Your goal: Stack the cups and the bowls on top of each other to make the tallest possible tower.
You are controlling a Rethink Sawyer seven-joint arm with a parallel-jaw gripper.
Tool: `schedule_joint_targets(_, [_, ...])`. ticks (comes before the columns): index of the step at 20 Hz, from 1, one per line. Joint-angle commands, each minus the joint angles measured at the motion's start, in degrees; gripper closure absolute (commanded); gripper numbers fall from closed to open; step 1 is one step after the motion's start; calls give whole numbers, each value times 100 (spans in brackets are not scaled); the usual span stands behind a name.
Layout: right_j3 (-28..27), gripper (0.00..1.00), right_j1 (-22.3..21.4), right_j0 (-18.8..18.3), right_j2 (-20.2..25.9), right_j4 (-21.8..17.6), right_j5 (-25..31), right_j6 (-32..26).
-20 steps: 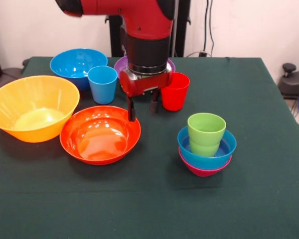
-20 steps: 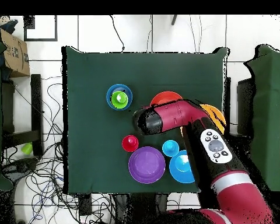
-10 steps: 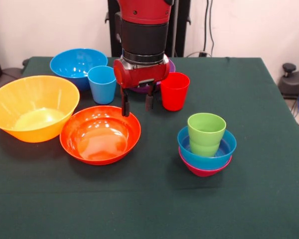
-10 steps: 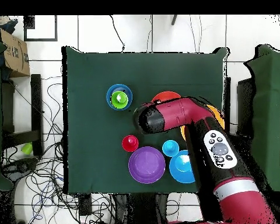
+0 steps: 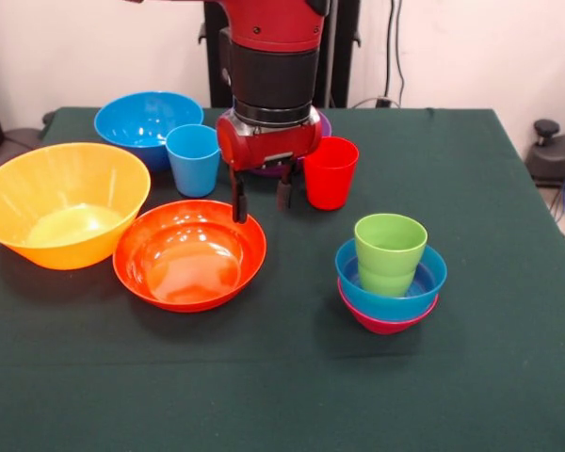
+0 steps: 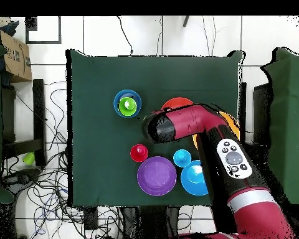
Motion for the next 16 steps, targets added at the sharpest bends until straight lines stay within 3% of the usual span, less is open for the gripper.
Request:
schedule_joint_targets(1, [-110, 0, 463, 64, -74, -411, 53, -313])
schedule_joint_targets(16, [-260, 0, 665, 42, -125, -597, -149, -361])
